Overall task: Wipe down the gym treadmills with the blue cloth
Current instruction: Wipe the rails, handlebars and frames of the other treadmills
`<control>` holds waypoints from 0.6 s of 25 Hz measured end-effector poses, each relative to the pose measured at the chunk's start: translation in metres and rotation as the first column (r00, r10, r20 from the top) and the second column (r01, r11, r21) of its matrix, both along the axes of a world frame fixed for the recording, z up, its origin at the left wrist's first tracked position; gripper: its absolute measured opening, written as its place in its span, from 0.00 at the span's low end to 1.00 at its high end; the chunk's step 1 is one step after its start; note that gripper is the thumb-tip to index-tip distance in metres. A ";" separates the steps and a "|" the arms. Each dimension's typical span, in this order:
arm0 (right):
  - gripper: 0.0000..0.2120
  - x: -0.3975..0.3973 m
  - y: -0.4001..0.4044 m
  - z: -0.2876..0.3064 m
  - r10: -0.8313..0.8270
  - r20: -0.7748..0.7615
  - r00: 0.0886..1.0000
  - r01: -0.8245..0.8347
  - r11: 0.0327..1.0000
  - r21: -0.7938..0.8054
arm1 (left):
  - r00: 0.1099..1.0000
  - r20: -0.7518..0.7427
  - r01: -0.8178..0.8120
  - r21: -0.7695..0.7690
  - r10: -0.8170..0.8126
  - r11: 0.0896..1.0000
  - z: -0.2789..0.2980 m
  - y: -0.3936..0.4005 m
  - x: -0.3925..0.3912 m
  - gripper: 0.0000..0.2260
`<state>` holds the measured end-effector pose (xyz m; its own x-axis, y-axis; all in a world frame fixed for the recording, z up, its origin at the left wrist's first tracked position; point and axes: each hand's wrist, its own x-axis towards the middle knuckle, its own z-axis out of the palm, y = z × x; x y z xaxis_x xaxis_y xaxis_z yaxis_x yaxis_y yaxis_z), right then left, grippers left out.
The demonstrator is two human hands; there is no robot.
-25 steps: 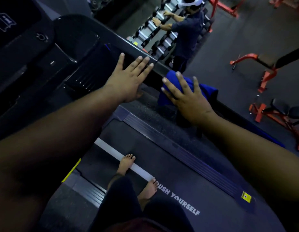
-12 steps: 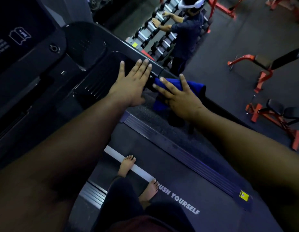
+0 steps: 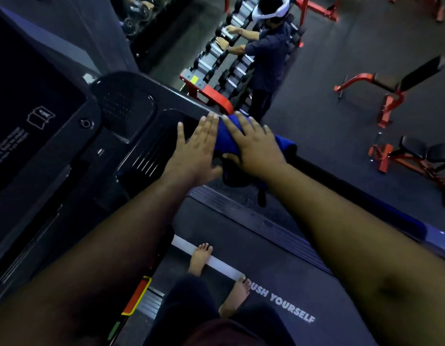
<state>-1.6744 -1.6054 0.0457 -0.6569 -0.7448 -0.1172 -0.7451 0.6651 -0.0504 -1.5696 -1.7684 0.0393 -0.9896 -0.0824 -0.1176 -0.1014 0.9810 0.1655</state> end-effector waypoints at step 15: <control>0.42 0.066 0.284 0.004 -0.529 -0.005 0.849 0.524 0.839 0.147 | 0.863 0.048 0.505 -0.121 -0.503 0.855 0.037 0.149 -0.023 0.41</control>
<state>-1.6083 -1.3209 0.0499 -0.9392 -0.2624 -0.2215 -0.2800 0.9586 0.0517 -1.5927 -1.6191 0.0762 -0.8981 0.4119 -0.1540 0.4108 0.9108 0.0406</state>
